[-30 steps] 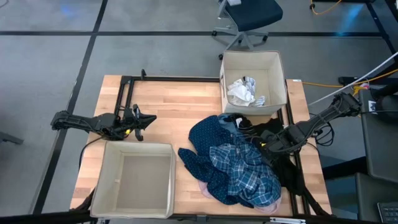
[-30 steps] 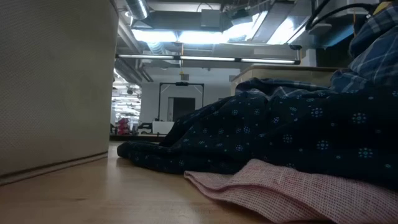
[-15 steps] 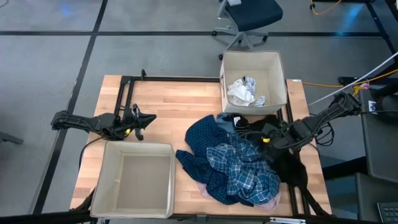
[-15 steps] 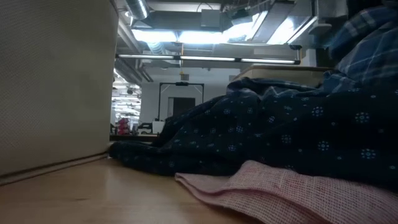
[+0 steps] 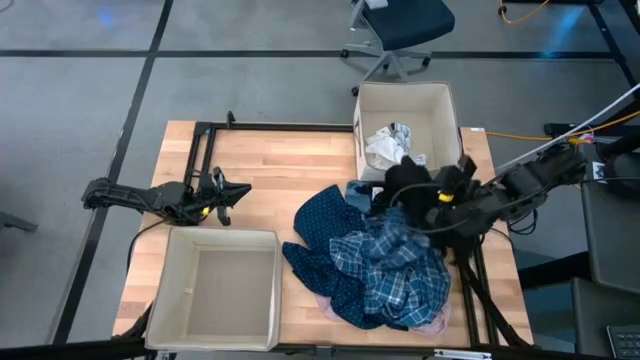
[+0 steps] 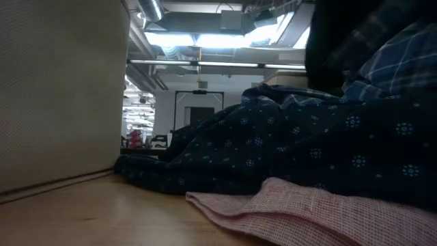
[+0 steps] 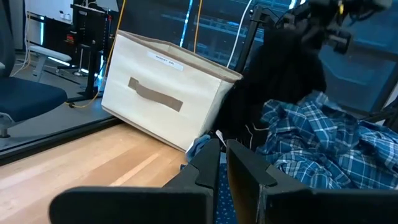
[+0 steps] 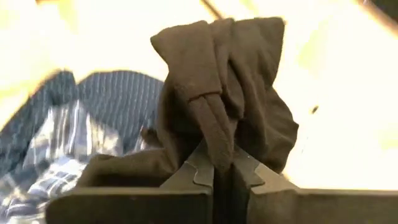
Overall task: Sort clothes
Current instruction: Put the black pants into top laundry organizer
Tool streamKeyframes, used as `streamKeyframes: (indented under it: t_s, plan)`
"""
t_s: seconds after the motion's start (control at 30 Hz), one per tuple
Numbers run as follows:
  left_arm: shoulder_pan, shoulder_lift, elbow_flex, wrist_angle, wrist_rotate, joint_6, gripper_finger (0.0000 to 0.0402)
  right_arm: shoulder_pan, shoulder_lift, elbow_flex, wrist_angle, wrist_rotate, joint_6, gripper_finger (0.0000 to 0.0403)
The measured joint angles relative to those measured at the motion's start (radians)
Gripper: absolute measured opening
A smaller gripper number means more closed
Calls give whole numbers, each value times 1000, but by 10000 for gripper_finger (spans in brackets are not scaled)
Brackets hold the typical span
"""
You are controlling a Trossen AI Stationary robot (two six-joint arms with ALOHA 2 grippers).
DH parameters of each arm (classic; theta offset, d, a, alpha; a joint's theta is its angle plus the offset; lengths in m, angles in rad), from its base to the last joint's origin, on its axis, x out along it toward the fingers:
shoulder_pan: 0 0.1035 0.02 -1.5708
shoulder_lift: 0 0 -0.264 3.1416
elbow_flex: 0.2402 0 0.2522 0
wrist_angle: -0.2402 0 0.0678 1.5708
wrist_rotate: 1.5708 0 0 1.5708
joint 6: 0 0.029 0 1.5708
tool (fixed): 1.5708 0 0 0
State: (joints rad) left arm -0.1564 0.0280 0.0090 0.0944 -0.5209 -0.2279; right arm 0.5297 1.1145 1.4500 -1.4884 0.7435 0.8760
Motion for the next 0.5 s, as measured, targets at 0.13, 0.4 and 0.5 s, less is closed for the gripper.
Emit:
streamKeyframes:
  t_s: [0.13, 0.4, 0.5]
  plan:
    - [0, 0, 0, 0, 0, 0, 19, -1, 0, 60, 35, 125, -103, 9]
    - [0, 0, 0, 0, 0, 0, 19, 0, 0, 130, 189, 373, -328, 11]
    - [0, 0, 0, 0, 0, 0, 19, 0, 0, 140, 313, 424, -479, 10]
